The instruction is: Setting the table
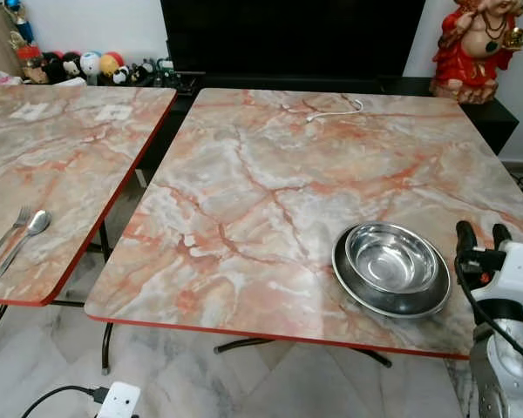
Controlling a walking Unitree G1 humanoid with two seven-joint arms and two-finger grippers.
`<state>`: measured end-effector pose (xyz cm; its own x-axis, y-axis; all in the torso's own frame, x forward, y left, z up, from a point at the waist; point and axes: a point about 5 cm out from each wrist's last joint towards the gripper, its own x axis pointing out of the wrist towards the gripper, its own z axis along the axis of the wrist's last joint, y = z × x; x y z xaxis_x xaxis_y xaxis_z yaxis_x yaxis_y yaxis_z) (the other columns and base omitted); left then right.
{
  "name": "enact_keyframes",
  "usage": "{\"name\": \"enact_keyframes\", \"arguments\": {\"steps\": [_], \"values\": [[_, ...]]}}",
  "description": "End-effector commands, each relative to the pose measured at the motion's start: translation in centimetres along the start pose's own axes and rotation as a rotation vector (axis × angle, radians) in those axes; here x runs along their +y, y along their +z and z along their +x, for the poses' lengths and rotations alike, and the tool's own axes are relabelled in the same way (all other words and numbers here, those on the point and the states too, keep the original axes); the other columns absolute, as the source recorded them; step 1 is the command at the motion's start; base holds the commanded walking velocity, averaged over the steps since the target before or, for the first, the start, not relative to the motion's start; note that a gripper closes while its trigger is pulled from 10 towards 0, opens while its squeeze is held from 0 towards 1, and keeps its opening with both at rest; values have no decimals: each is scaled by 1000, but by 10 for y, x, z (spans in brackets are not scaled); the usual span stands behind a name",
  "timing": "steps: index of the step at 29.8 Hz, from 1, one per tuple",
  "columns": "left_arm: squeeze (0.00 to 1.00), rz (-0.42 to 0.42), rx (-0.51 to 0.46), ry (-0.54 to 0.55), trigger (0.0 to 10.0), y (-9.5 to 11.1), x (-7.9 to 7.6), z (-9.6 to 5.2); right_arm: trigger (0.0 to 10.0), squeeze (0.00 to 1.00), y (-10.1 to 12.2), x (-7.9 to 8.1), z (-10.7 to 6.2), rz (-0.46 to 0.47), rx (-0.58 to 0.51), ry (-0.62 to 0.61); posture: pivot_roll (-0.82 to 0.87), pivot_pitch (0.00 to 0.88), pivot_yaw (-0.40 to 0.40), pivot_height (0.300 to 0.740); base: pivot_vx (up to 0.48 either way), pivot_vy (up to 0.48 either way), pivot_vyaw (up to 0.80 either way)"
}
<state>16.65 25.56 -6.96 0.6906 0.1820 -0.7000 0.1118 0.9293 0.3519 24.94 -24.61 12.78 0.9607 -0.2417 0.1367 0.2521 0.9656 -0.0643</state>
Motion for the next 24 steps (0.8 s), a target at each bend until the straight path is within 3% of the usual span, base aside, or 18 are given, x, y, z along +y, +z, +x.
{"name": "enact_keyframes", "arguments": {"steps": [1, 3, 13, 24], "values": [[0, -14, 4, 3, 10000, -2, 1, -1, 10000, 0, -2, 0, -2, 0, -3, 0, 65, 0, -7, 740, 0, 0, 0], [0, -16, 13, -1, 10000, -3, 1, -1, 10000, 0, -4, -1, -3, 18, -6, -25, 60, 0, -3, 740, 0, 0, 0], [0, -6, 16, -8, 10000, -4, 6, -1, 10000, 0, -8, 13, -6, 59, -20, 6, 70, 0, 9, 740, 0, 480, 0], [0, -7, 11, -14, 10000, -3, 6, -1, 10000, 0, -6, 18, -2, 60, -45, 27, 77, 0, 5, 740, 0, 480, 0]]}}
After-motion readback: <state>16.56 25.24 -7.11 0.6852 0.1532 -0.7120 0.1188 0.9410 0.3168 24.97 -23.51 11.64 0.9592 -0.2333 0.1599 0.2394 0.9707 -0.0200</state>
